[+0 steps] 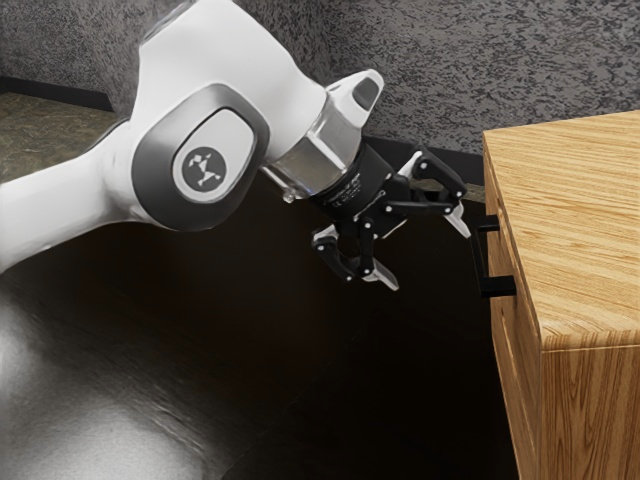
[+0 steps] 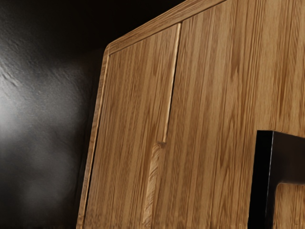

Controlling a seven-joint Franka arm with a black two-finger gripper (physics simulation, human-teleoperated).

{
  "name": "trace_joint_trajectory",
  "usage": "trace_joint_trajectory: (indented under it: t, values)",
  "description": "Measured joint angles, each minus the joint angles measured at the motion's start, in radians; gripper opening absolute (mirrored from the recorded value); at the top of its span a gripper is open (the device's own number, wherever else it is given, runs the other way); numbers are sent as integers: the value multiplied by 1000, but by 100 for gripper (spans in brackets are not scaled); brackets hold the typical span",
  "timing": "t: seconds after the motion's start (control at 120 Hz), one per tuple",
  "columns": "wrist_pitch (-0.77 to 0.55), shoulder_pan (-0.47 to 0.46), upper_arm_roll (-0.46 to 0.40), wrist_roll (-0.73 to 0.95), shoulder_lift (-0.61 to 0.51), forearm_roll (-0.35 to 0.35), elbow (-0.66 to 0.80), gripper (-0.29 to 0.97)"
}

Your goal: Pull the drawer handle with one arm to open the drawer

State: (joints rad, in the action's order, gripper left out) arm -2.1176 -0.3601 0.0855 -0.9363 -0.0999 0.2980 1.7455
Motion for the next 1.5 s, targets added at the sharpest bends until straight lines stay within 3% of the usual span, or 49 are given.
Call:
trace_joint_trajectory:
  t: [1.1, 1.5]
  values:
    - [-40, -28, 12, -37, 39, 7, 11, 68]
    - [-41, -26, 29, -37, -103, 5, 161, 68]
